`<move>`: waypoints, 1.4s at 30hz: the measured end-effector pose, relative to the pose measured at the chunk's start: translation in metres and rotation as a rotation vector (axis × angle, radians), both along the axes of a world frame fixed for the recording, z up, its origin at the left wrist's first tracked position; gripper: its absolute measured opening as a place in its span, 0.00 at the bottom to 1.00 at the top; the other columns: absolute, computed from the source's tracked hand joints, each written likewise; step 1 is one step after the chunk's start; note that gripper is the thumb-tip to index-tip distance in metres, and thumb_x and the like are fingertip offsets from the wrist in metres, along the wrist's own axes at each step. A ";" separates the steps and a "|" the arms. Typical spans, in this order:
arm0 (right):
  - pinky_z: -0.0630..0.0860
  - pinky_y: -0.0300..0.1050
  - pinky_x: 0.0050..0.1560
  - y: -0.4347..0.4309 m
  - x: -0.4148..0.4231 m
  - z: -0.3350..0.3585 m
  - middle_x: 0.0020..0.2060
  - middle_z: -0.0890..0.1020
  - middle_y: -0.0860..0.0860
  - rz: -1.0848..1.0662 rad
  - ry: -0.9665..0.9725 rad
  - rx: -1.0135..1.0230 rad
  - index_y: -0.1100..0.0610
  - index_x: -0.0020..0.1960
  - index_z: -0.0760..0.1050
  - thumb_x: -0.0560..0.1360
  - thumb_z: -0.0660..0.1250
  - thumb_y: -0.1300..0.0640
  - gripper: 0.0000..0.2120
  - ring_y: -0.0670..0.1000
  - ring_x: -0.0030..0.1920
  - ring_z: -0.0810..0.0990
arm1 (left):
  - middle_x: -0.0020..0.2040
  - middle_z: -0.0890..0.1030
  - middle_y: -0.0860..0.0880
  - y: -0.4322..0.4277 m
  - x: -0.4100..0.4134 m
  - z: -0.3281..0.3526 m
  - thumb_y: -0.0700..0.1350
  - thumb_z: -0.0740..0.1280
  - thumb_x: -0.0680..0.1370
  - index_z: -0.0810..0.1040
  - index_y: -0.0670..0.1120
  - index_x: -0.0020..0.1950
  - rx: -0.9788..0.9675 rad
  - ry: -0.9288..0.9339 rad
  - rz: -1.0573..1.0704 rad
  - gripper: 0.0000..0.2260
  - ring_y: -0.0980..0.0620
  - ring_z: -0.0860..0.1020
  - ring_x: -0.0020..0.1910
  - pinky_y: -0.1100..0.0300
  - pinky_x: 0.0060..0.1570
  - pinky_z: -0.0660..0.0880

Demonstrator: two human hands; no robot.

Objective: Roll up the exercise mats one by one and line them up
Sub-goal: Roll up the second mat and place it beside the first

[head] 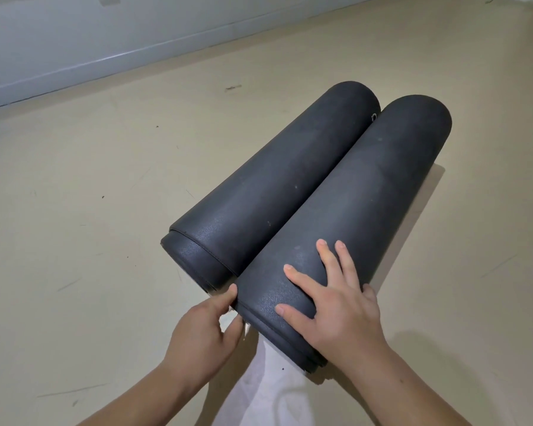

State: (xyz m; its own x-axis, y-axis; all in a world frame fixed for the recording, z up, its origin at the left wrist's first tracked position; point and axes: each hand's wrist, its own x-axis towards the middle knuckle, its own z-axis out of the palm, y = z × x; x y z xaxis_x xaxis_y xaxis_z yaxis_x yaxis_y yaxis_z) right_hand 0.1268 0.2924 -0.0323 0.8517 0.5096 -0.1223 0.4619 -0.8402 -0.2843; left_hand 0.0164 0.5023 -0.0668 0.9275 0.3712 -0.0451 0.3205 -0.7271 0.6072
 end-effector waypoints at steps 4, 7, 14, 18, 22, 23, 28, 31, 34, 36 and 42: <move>0.61 0.69 0.72 0.009 -0.002 -0.001 0.82 0.31 0.48 0.023 0.034 -0.150 0.29 0.80 0.44 0.76 0.49 0.23 0.35 0.56 0.80 0.26 | 0.67 0.80 0.60 0.000 0.002 -0.001 0.54 0.66 0.83 0.66 0.54 0.82 0.119 0.135 -0.072 0.28 0.54 0.80 0.58 0.69 0.52 0.71; 0.60 0.69 0.73 0.009 -0.005 0.000 0.81 0.29 0.49 0.031 0.032 -0.199 0.30 0.80 0.41 0.77 0.47 0.23 0.35 0.57 0.79 0.25 | 0.77 0.72 0.59 -0.002 0.003 0.002 0.55 0.62 0.84 0.61 0.51 0.85 0.166 0.205 -0.139 0.29 0.55 0.78 0.67 0.68 0.61 0.71; 0.57 0.68 0.77 0.008 -0.001 0.011 0.82 0.32 0.46 0.033 0.065 -0.044 0.30 0.81 0.46 0.77 0.50 0.24 0.35 0.54 0.80 0.27 | 0.63 0.81 0.56 0.002 0.007 0.012 0.55 0.61 0.83 0.65 0.54 0.81 0.230 0.229 -0.144 0.26 0.53 0.80 0.58 0.63 0.52 0.74; 0.65 0.59 0.76 -0.005 -0.007 0.013 0.83 0.47 0.47 -0.073 0.010 0.179 0.35 0.80 0.58 0.81 0.56 0.32 0.29 0.51 0.82 0.39 | 0.52 0.81 0.56 0.007 0.008 0.022 0.55 0.62 0.81 0.70 0.56 0.72 0.238 0.169 -0.125 0.19 0.53 0.80 0.50 0.56 0.47 0.79; 0.75 0.55 0.67 -0.018 -0.009 0.011 0.79 0.59 0.46 -0.116 -0.035 0.261 0.40 0.77 0.67 0.81 0.58 0.35 0.26 0.48 0.80 0.53 | 0.56 0.81 0.61 0.008 -0.001 0.031 0.53 0.63 0.81 0.72 0.60 0.72 0.242 0.087 -0.103 0.19 0.56 0.80 0.54 0.58 0.47 0.78; 0.75 0.54 0.66 -0.020 -0.009 0.011 0.78 0.61 0.46 -0.116 -0.049 0.257 0.40 0.77 0.68 0.81 0.58 0.35 0.26 0.48 0.79 0.56 | 0.56 0.81 0.62 0.009 -0.002 0.033 0.51 0.63 0.81 0.73 0.60 0.70 0.254 0.066 -0.090 0.18 0.57 0.80 0.53 0.59 0.46 0.77; 0.77 0.46 0.56 -0.038 -0.009 0.009 0.73 0.69 0.41 -0.186 -0.050 0.275 0.42 0.73 0.74 0.81 0.62 0.39 0.22 0.45 0.72 0.69 | 0.47 0.78 0.63 0.005 -0.004 0.050 0.46 0.67 0.79 0.78 0.60 0.55 0.227 -0.086 -0.117 0.10 0.61 0.78 0.44 0.62 0.39 0.76; 0.73 0.37 0.48 -0.059 -0.008 0.015 0.69 0.72 0.37 -0.219 0.058 0.227 0.41 0.72 0.74 0.82 0.60 0.38 0.20 0.42 0.61 0.77 | 0.43 0.76 0.63 -0.020 0.002 0.067 0.47 0.67 0.78 0.80 0.58 0.52 0.139 -0.189 -0.266 0.07 0.62 0.76 0.41 0.63 0.38 0.76; 0.73 0.40 0.50 -0.094 -0.007 0.027 0.65 0.76 0.38 -0.227 0.171 0.080 0.39 0.69 0.75 0.83 0.58 0.37 0.18 0.44 0.58 0.79 | 0.44 0.78 0.63 -0.061 0.019 0.078 0.49 0.66 0.79 0.81 0.57 0.54 0.062 -0.194 -0.405 0.06 0.62 0.77 0.42 0.64 0.41 0.76; 0.75 0.45 0.54 -0.125 -0.007 0.038 0.63 0.78 0.38 -0.240 0.233 -0.043 0.40 0.67 0.76 0.82 0.59 0.36 0.18 0.46 0.60 0.79 | 0.47 0.81 0.62 -0.094 0.033 0.080 0.50 0.65 0.80 0.83 0.56 0.56 0.045 -0.150 -0.497 0.09 0.61 0.79 0.45 0.61 0.46 0.79; 0.79 0.47 0.56 -0.260 -0.028 0.084 0.49 0.80 0.38 -0.383 0.359 -0.134 0.42 0.58 0.80 0.79 0.62 0.35 0.16 0.45 0.53 0.80 | 0.55 0.83 0.60 -0.226 0.063 0.102 0.50 0.64 0.83 0.79 0.55 0.70 0.062 -0.022 -0.849 0.16 0.59 0.81 0.47 0.58 0.53 0.80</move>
State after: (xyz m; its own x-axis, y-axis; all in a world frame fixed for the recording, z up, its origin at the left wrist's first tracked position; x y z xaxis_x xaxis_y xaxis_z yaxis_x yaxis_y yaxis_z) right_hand 0.0984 0.0322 0.0513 0.8660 0.1310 -0.4826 0.0090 -0.9690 -0.2468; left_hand 0.0793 0.2761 0.0350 0.8929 -0.4494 -0.0267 -0.3598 -0.7480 0.5577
